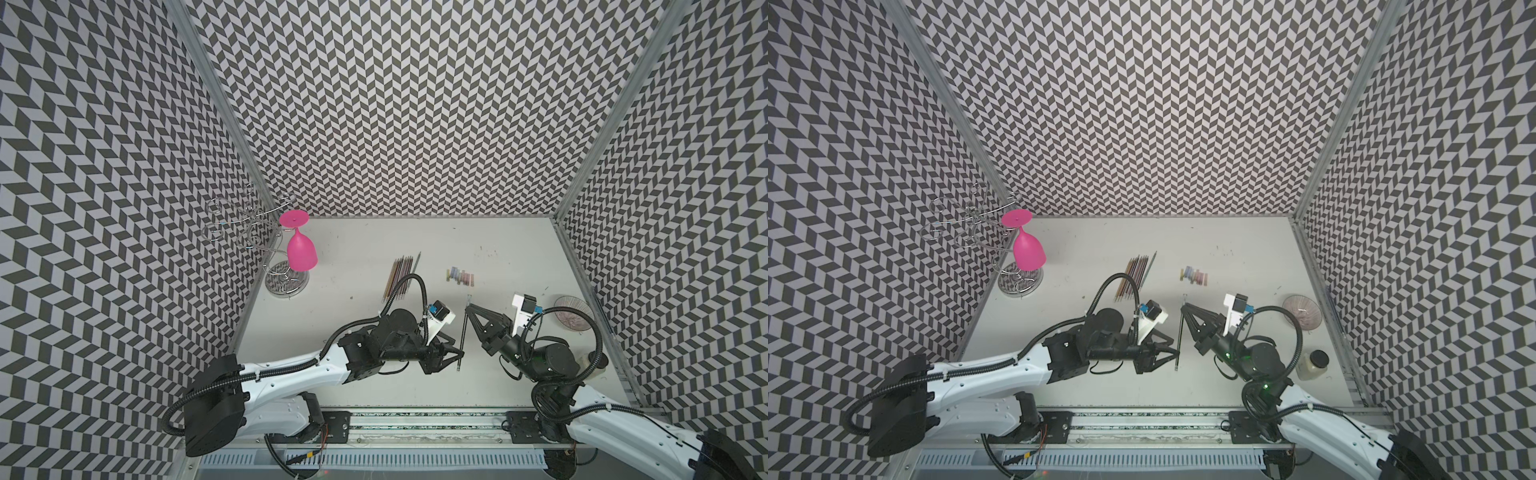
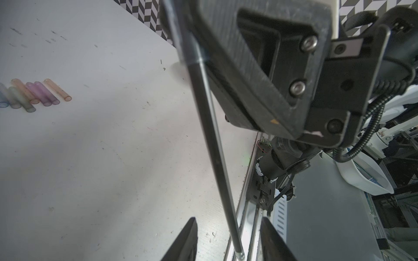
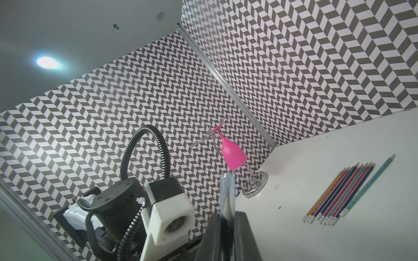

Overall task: Remove the protective cover of the pencils
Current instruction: Pick up the pencil from the center of the board.

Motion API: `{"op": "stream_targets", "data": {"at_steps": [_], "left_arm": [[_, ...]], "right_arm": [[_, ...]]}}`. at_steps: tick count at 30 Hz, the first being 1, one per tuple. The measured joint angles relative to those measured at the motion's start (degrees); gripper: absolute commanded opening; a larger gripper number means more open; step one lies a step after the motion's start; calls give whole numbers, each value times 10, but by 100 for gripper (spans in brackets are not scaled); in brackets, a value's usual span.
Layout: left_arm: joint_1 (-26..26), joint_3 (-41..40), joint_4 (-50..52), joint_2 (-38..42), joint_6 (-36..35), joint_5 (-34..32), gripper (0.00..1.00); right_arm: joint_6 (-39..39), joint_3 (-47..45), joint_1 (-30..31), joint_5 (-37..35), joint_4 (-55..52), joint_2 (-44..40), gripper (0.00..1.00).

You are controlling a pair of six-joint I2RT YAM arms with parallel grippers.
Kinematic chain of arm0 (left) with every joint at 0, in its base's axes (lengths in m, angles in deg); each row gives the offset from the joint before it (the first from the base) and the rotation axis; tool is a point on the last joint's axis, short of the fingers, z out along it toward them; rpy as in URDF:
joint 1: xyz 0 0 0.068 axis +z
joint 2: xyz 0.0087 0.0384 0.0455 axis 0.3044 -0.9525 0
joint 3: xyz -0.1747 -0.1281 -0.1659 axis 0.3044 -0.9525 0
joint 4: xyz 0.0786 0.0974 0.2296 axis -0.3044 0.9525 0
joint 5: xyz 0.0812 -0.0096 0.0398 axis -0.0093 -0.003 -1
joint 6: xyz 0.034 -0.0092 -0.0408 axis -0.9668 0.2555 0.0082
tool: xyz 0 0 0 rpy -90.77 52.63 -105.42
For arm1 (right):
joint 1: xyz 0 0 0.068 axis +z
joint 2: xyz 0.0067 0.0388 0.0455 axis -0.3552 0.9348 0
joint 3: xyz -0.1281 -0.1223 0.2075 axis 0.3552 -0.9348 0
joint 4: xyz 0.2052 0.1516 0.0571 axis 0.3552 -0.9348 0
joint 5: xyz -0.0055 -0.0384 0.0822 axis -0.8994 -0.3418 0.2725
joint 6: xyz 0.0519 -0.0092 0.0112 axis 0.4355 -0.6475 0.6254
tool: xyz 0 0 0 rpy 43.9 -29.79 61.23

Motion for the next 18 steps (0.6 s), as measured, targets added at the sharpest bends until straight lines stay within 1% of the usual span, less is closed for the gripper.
{"op": "stream_targets", "data": {"at_steps": [8, 10, 13, 15, 17, 18], "left_arm": [[-1, 5, -17, -38, 2, 2, 45], [-1, 8, -19, -45, 3, 5, 36], [-1, 16, -24, -52, 2, 14, 16], [-3, 21, -27, -54, 0, 22, 0], [-3, 22, -28, -54, 5, 24, 0], [-3, 22, -27, -54, 6, 23, 0]], "right_arm": [[5, -5, 0, 0, 59, 0, 0], [6, -8, 0, -1, 69, 0, 0], [5, -10, -2, -3, 81, 7, 0], [6, -10, -3, -6, 85, 12, 0], [8, -9, -3, -10, 86, 12, 0], [10, -9, -3, -14, 82, 11, 7]]}}
